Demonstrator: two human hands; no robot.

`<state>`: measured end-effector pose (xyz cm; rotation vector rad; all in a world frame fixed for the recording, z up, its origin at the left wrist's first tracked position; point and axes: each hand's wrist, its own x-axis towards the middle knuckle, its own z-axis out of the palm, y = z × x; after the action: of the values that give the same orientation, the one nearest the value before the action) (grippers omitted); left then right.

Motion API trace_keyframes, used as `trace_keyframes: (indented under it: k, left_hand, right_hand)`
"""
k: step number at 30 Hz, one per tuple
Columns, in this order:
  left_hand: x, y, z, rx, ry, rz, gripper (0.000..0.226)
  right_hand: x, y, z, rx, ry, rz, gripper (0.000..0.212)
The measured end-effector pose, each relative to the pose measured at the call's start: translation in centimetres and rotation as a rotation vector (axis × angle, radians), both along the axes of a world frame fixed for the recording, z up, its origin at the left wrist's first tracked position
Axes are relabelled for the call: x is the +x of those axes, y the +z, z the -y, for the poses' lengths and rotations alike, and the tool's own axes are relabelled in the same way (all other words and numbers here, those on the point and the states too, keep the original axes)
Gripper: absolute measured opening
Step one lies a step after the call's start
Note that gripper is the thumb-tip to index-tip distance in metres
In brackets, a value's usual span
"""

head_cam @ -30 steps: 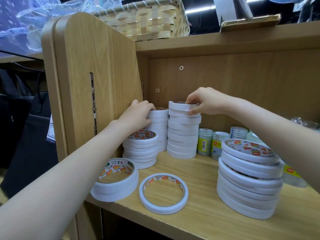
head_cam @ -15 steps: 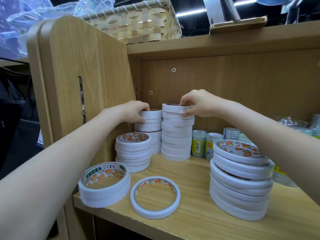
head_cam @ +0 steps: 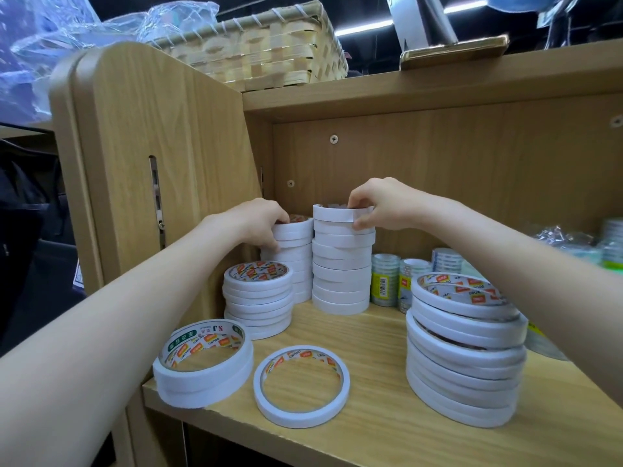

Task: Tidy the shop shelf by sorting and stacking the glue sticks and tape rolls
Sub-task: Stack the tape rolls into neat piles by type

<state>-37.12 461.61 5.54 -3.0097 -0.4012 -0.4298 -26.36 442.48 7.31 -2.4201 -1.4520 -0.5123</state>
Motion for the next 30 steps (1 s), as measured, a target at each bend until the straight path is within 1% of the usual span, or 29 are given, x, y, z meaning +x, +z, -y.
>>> trace_keyframes:
  k: [6,10,13,16,18,22,26,28,30]
  left_hand:
    - [0.3,-0.3,0.1,-0.017,-0.012,-0.007,0.023]
    - [0.3,-0.4,0.4,0.044,0.013,0.011,0.029]
    - [-0.1,0.1,0.3,0.031,0.017,0.070,0.029]
    - [-0.8,1.2,0.4,0.037,0.009,0.146,0.027]
    - [-1.4,1.7,0.5,0.023,0.004,0.165,0.025]
    - [-3.4,2.2,0.8,-0.068,-0.024,0.166,0.028]
    - [-7.8,2.7,2.0,-0.129,-0.105,0.194,0.028]
    - [-10.1,2.8,3.2,-0.140,-0.170,0.182,0.030]
    - [-11.4,2.3,4.9,-0.171,-0.257,0.126,0.031]
  right_hand:
    - [-0.2,-0.1,0.0,-0.009,-0.012,-0.004,0.020]
    - [-0.3,0.1,0.0,-0.029,-0.019,0.009,0.016]
    - [-0.2,0.1,-0.1,-0.037,-0.021,0.006,0.012]
    - [-0.1,0.1,-0.1,-0.034,-0.018,-0.002,0.011]
    - [0.0,0.1,-0.2,-0.032,-0.015,-0.010,0.011]
    - [-0.3,0.1,-0.2,-0.015,-0.028,-0.010,0.018]
    - [-1.3,0.4,0.5,-0.004,-0.009,0.032,0.041]
    - [-1.9,0.9,1.4,0.019,0.000,0.040,0.043]
    - [-2.5,1.6,2.5,0.034,-0.014,0.025,0.039]
